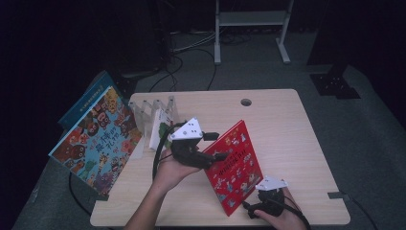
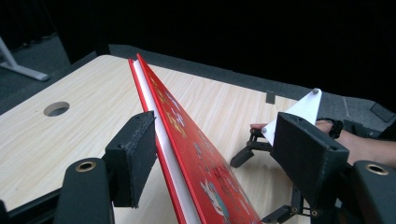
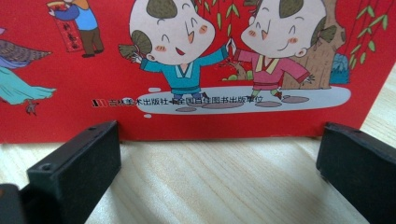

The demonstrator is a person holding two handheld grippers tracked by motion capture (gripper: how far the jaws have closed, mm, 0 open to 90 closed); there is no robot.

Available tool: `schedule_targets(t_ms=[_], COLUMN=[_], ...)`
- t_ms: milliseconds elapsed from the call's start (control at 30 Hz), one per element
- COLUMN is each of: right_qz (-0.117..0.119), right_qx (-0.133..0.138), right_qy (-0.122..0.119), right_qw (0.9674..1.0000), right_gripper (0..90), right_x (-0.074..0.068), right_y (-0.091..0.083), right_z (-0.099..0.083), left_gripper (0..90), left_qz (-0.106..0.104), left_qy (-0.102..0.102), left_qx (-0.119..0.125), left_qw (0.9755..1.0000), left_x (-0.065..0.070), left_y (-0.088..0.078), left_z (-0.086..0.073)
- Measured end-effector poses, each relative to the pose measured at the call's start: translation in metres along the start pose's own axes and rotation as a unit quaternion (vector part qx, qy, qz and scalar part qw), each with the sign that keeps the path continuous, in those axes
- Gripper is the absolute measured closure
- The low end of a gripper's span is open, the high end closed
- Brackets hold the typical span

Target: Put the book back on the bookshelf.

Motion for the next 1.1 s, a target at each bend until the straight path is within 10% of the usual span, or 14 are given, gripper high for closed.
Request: schedule_targets(t_ms=[1100], right_qz=[-0.012], right_qx=[-0.002], right_qy=[0.012], right_qw=[0.9999], right_gripper=[0.0], right_x=[0.001], right_y=[0.0], right_z=[0.0], left_gripper=[32.4], left_qz=[-0.062], left_qy=[0.003], left_qx=[0.041], left_qw=[0.9972], left_x=[0.021], left_y=[0.011], left_z=[0.012])
Point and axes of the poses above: each handheld gripper's, and its own axes: y roughly forward along the jaws, z roughly out of its top, x roughly to its right, the point moved 2 cm from there along y, roughly forward along the jaws, and after that the axes turned 6 degrees about -y, right-handed, at the moved point
